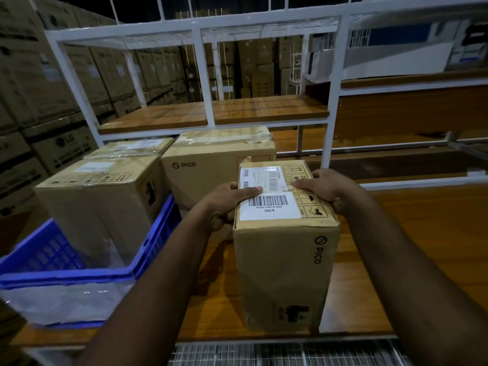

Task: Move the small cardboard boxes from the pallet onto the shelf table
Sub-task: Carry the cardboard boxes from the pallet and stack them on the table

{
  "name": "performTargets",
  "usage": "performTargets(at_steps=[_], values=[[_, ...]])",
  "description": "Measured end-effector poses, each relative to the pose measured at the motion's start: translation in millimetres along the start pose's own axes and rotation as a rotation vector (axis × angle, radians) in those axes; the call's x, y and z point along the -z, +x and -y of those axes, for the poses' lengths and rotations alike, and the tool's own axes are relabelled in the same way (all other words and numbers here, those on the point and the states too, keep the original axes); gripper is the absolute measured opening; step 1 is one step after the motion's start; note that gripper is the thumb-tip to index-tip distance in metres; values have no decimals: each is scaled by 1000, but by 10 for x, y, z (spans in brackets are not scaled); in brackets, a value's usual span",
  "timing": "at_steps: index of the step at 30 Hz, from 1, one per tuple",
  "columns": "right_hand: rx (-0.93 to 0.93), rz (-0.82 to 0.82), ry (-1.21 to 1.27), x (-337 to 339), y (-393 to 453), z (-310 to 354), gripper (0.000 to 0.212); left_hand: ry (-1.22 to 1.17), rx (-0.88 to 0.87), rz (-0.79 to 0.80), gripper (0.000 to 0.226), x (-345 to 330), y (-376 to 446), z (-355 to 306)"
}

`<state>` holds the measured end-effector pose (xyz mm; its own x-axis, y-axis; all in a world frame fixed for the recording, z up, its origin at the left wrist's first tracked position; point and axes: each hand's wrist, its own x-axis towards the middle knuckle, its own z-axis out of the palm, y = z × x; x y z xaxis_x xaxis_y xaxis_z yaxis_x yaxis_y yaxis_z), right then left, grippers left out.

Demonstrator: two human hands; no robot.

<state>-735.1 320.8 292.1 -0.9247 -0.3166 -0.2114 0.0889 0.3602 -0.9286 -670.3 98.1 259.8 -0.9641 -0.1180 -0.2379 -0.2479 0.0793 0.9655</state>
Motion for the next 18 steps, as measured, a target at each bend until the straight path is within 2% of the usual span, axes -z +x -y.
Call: performTargets(at_steps=[4, 7, 9, 11, 13, 18], values=[[52, -41, 60, -26, -27, -110, 15, -37, -107, -46, 38, -51, -29, 122], [87, -84, 221, -61, -96, -355, 36, -199, -204, -32, 47, -179, -169, 390], [79, -124, 302, -139, -152, -630, 43, -169, -218, -58, 46, -279, -257, 731], [53, -153, 301, -254, -236, -972, 29, -128, -166, -139, 34, -359, -307, 1142], [41, -113, 233, -377, -310, -1344, 21, -88, -101, -154, 34, -422, -355, 1506], [43, -16, 142, -479, -506, -1801, 20, -64, -84, -241, 31, -505, -493, 1739]])
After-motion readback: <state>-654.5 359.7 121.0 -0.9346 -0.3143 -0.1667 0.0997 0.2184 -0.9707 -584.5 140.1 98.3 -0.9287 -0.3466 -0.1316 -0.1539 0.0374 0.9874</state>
